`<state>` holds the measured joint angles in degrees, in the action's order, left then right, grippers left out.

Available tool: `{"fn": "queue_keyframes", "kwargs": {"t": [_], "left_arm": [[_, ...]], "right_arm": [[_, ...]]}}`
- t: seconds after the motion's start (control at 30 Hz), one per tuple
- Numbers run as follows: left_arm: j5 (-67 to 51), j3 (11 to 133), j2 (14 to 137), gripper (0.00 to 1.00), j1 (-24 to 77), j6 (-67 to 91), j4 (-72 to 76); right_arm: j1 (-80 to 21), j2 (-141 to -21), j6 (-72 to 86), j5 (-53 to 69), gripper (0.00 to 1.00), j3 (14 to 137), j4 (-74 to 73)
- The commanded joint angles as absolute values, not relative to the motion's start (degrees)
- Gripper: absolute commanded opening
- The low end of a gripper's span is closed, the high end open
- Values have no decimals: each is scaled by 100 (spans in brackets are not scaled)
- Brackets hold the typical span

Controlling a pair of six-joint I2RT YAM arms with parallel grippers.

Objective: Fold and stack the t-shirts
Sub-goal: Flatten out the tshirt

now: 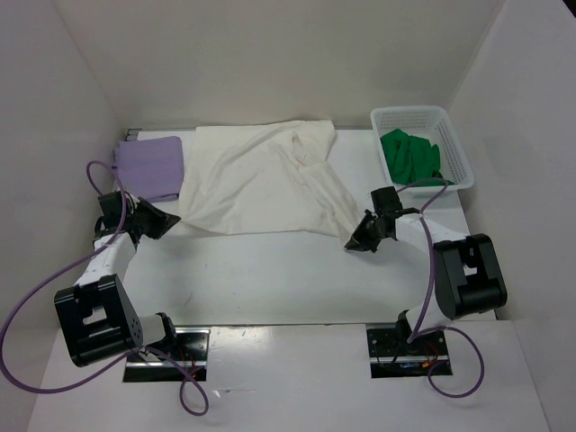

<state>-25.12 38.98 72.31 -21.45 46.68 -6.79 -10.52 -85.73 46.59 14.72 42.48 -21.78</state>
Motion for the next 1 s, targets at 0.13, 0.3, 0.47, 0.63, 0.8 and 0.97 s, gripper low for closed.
{"fn": "queue_keyframes", "kwargs": {"t": [0.13,0.3,0.47,0.63,0.8,0.97], "left_arm": [[-2742,4295,7040,0,-1986,4658,-580],[-3111,5921,7277,0,-1802,4921,-870],[-3286,8100,7426,0,-1880,5228,-1151],[-4068,10086,7769,0,-2555,6054,-792],[-4070,10889,8007,0,-2952,6662,-571],[-3657,10513,8209,0,-2953,6444,-378]], "right_arm": [[-1090,-7710,4352,836,0,5025,-2591],[-1090,-7040,3850,563,0,7545,-3776],[-1090,-7435,3402,422,0,10819,-4499],[-1090,-8084,3349,632,0,13458,-4570],[-1195,-8604,3349,694,0,15141,-4518],[-1004,-9542,3252,937,0,15223,-4123]]}}
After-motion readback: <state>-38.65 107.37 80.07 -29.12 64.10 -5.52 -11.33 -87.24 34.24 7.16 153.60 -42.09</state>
